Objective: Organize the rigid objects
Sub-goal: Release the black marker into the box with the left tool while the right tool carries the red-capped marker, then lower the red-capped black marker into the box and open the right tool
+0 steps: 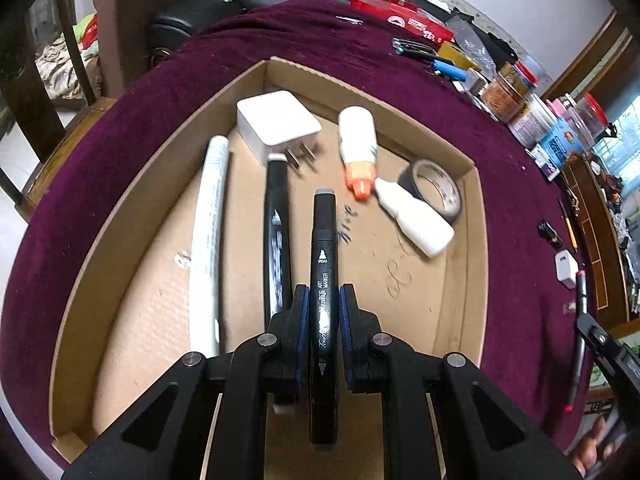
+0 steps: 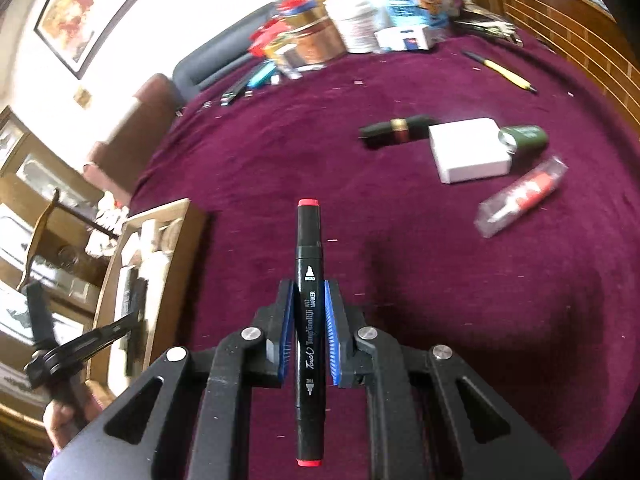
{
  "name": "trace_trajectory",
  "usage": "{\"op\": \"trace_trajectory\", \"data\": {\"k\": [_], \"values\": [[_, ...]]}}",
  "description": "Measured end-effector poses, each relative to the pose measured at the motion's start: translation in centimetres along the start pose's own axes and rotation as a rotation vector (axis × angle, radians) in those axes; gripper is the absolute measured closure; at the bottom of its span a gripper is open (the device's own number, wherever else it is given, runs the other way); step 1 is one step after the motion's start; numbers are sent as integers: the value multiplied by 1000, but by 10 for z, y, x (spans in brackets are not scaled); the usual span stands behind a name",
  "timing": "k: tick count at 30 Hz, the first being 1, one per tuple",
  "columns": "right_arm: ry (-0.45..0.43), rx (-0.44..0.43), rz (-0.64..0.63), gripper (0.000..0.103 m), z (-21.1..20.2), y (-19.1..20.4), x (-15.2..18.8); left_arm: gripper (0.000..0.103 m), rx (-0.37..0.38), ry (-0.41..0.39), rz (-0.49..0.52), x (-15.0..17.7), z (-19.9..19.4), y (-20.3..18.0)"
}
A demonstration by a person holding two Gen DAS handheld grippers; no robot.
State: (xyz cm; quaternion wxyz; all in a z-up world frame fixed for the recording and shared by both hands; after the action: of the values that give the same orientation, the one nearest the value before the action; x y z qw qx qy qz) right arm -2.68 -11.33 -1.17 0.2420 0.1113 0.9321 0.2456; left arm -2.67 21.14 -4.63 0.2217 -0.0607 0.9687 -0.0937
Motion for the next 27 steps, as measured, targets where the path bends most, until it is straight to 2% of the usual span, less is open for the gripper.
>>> {"op": "trace_trajectory", "data": {"k": [7, 10, 13, 17, 19, 22, 27], "values": [[67, -80, -64, 91, 10, 54, 13, 91, -13, 3, -23, -17, 8, 14], [122, -111, -97, 91, 23, 83, 25, 90, 10, -4, -45, -20, 9, 17], [167, -133, -125, 90, 36, 107, 36, 86, 70, -25, -68, -18, 2, 17], [230, -145, -174, 90, 56, 141, 52, 74, 123, -102, -79, -12, -30, 21], [254, -138, -195, 90, 67, 153, 59, 63, 121, -154, -82, -10, -48, 26], [289, -120, -225, 90, 87, 170, 68, 54, 87, -241, -95, -6, -78, 43], [331, -62, -250, 90, 124, 186, 79, 52, 42, -312, -125, 1, -103, 68]]}}
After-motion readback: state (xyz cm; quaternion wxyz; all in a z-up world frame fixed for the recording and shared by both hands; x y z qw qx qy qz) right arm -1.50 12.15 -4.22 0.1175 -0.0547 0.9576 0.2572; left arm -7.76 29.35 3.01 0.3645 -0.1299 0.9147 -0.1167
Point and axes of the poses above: each gripper's, at about its wrist camera, not at the fingertips, and z roughly the way its jaws point, y to its left, x to its underside, the point moved 8 cm from there along z, roughly the way its jaws point, and after that the axes turned 8 degrees about z, right-handed, at the moved point
